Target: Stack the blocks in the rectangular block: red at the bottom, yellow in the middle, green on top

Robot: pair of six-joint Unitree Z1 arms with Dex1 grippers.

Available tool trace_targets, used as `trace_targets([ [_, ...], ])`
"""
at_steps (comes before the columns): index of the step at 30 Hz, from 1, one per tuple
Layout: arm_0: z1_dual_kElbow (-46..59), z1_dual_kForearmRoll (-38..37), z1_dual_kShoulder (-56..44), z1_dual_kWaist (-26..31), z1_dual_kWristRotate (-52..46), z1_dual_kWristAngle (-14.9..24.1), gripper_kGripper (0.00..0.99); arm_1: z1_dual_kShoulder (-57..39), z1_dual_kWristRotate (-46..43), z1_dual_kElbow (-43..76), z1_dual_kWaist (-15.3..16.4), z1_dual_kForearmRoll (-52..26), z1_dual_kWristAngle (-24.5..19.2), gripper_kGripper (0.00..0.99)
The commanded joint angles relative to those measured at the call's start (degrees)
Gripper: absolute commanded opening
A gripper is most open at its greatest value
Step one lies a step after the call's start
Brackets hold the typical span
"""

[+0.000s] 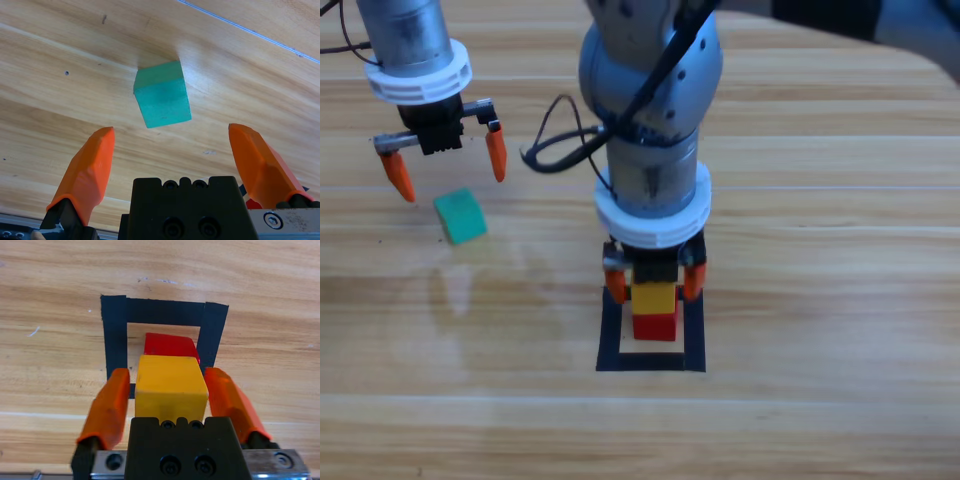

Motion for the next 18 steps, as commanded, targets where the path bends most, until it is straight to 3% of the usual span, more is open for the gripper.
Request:
trace_targets([
  [1,-0.07,-0.41,3.04,-0.73,0.70,-0.66,0.971,-1.85,0.61,-0.59,2.07,0.72,-1.34,0.990],
  [10,-1.56,-0.41,4.18,-0.73,0.52,-1.10,0.973,-16.44,0.96,-0.95,4.62,0.72,-9.60,0.990],
  [15,-3.06,-0.41,6.65,-0.73,-0.54,-1.45,0.976,-21.01,0.79,5.82,4.62,0.72,-11.89,0.989],
  [18,-3.94,-0.41,8.23,-0.73,-1.24,-1.62,0.976,-22.94,0.43,12.41,2.95,0.72,-11.89,0.989],
])
